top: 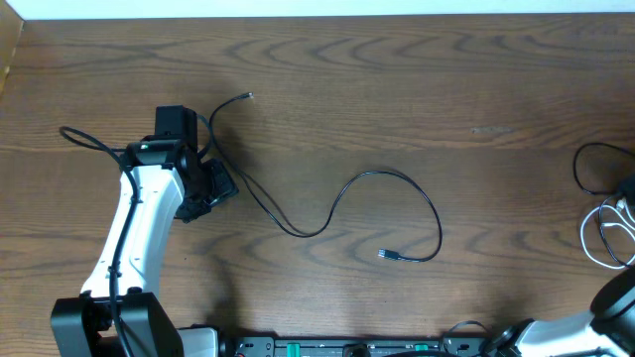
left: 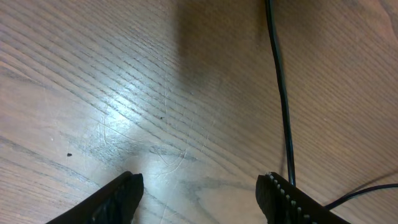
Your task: Untangle cables
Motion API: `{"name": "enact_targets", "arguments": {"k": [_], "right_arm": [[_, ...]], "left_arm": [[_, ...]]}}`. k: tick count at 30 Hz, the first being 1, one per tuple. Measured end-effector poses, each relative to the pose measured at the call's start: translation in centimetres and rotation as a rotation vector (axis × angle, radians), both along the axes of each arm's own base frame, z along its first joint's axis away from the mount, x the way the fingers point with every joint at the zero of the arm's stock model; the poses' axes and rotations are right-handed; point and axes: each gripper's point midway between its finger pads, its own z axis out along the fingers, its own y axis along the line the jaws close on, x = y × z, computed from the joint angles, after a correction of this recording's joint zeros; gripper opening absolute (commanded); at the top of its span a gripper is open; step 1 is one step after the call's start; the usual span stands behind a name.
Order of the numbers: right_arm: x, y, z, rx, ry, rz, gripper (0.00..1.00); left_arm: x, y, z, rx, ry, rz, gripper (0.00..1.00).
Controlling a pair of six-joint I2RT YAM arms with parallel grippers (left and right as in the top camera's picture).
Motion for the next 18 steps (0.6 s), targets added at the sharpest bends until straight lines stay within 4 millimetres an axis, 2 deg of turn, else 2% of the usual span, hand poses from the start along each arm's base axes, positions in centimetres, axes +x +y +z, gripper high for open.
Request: {"name": "enact_targets", "arguments": {"k": [1, 4, 8, 14, 18], "right_arm": [[0.8, -0.5, 1.5, -0.042, -0.048, 0.016, 0.61], [2.6, -1.3, 3.7, -0.110, -0.125, 0.075, 0.68], [3.6, -0.9, 4.1, -0.121, -0.146, 0.135, 0.69], [4.0, -0.5, 4.1, -0.116, -0.154, 0.170, 0.60], [5.5, 1.4, 4.2, -0.087, -0.187, 0.290, 0.62]], "left_arm": [[0.0, 0.0, 0.0, 0.000, 0.000, 0.000, 0.64], [0.0, 0.0, 0.0, 0.000, 0.000, 0.000, 0.64], [0.0, 0.0, 0.0, 0.000, 0.000, 0.000, 0.64], [0.0, 0.0, 0.0, 0.000, 0.000, 0.000, 0.64], [0.0, 0.0, 0.0, 0.000, 0.000, 0.000, 0.64]]}}
